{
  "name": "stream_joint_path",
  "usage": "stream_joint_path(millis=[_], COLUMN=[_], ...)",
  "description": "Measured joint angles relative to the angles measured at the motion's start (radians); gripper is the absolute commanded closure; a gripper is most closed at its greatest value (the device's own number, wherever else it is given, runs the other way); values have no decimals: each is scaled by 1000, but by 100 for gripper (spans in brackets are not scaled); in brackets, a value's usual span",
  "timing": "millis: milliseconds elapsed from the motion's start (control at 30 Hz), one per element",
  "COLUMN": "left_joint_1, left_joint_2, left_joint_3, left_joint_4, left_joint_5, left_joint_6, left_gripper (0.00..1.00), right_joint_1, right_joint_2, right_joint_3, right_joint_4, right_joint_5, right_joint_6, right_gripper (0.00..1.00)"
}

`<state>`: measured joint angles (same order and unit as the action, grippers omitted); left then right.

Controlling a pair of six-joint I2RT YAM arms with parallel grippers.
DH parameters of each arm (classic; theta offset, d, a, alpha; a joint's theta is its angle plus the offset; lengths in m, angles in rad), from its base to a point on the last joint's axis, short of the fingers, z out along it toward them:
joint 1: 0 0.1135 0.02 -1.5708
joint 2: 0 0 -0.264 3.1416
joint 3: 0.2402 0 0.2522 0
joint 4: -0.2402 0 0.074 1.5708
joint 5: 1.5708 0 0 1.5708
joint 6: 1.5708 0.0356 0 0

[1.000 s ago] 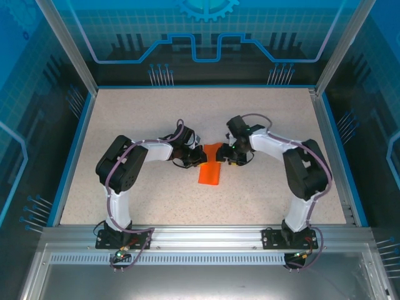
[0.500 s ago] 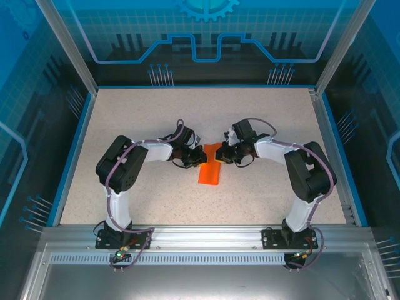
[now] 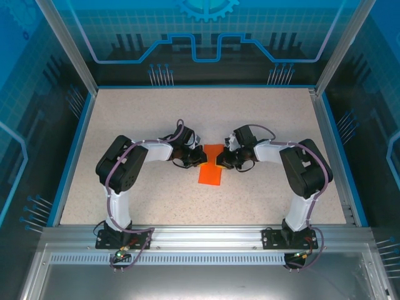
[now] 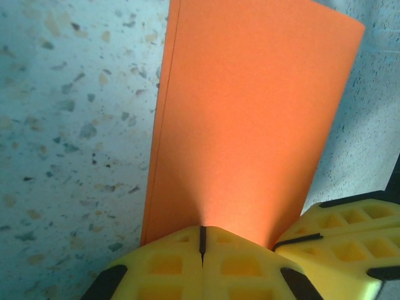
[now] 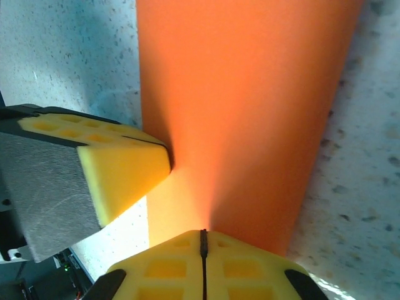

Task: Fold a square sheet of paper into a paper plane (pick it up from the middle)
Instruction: Fold the square sheet of paper in half at the center of the table.

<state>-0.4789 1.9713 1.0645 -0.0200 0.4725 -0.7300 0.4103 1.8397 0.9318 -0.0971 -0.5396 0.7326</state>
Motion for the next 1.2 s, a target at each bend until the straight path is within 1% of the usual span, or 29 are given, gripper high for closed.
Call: stream_joint_path(millis=[367, 700, 1000, 1200], left_joint_1=[0, 0, 0, 0], left_joint_2=[4, 5, 5, 5], left_joint_3=[0, 0, 0, 0], left_joint_4=[7, 11, 11, 11], left_joint_5=[4, 4, 4, 4], left_joint_6=[0, 0, 4, 4], left_gripper=[100, 100, 100, 100], right_joint_1=[-24, -22, -16, -17], right_joint_2=[21, -48, -46, -40], right_joint_3=[-47, -113, -161, -164], right_joint_4=[61, 108, 138, 141], right_joint_5=[-26, -55, -68, -71], right_joint_6=[-19, -8, 0, 0], right_gripper=[94, 93, 94, 94])
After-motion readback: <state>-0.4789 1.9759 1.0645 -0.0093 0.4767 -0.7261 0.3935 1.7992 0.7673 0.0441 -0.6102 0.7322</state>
